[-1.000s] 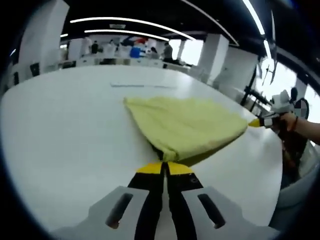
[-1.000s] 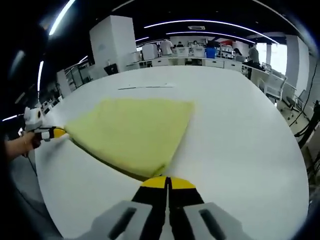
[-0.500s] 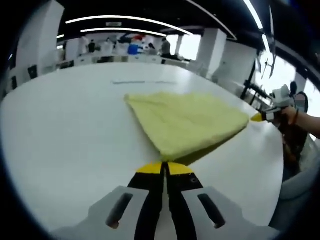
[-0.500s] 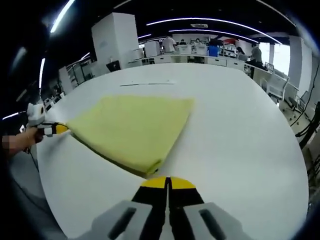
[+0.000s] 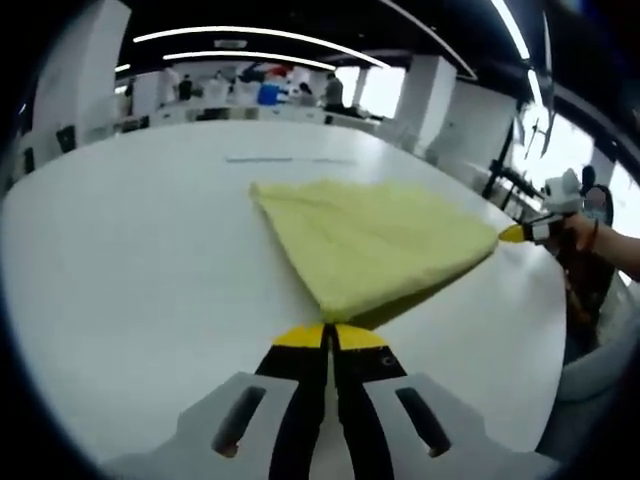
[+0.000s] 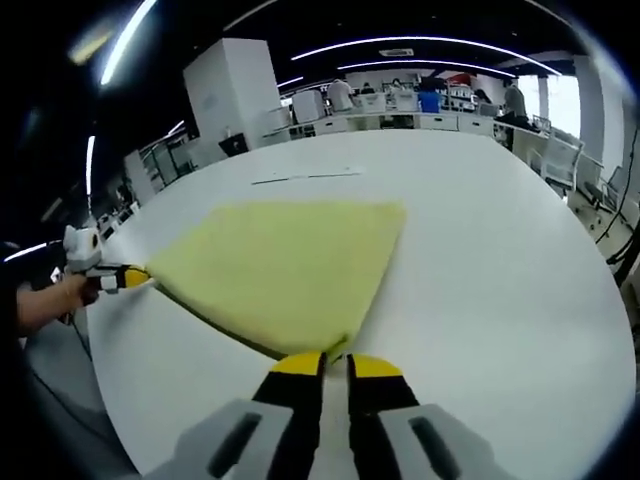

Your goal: Fold the garment on the visible template until the final outline fits inside the template.

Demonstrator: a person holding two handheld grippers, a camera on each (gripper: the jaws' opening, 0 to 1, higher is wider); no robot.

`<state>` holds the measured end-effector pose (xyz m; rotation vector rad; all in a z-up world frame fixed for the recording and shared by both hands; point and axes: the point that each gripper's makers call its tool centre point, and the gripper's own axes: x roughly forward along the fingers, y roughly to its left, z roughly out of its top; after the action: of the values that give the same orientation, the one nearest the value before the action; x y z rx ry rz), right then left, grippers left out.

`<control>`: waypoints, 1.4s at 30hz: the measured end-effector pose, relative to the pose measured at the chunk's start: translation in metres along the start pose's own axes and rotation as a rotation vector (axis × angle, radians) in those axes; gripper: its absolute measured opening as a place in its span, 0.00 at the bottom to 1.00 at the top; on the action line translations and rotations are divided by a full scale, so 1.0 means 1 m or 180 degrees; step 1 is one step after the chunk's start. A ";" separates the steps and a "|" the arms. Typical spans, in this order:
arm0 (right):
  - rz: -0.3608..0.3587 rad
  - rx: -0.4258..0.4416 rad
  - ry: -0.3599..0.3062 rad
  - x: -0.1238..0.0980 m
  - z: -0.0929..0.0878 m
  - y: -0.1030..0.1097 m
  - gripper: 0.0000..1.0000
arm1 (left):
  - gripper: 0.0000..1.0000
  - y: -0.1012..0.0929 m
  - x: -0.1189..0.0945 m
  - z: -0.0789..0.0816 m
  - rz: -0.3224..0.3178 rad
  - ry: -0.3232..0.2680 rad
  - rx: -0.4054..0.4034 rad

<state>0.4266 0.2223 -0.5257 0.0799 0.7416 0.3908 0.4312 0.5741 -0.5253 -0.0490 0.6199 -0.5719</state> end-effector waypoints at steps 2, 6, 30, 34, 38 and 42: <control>0.0019 0.0006 0.0024 0.002 -0.002 0.001 0.03 | 0.00 0.000 0.000 0.000 0.0000 0.0007 -0.0010; 0.0107 0.0091 -0.0012 0.005 -0.002 0.003 0.00 | 0.00 0.001 0.000 -0.001 -0.0002 0.0015 -0.0033; -0.0101 -0.0403 0.0152 -0.012 -0.008 -0.007 0.00 | 0.00 -0.002 -0.006 -0.004 -0.0024 0.0110 0.0236; -0.0086 -0.0416 0.0186 -0.013 -0.012 -0.007 0.00 | 0.00 -0.004 -0.009 -0.008 -0.0027 0.0156 0.0324; -0.0081 -0.0417 0.0213 -0.015 -0.016 -0.003 0.00 | 0.00 -0.008 -0.013 -0.010 -0.0021 0.0162 0.0324; -0.0074 -0.0426 0.0228 -0.017 -0.019 -0.001 0.00 | 0.00 -0.009 -0.015 -0.012 -0.0007 0.0159 0.0316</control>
<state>0.4025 0.2141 -0.5288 -0.0687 0.7845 0.4219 0.4105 0.5760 -0.5248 0.0581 0.6391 -0.6067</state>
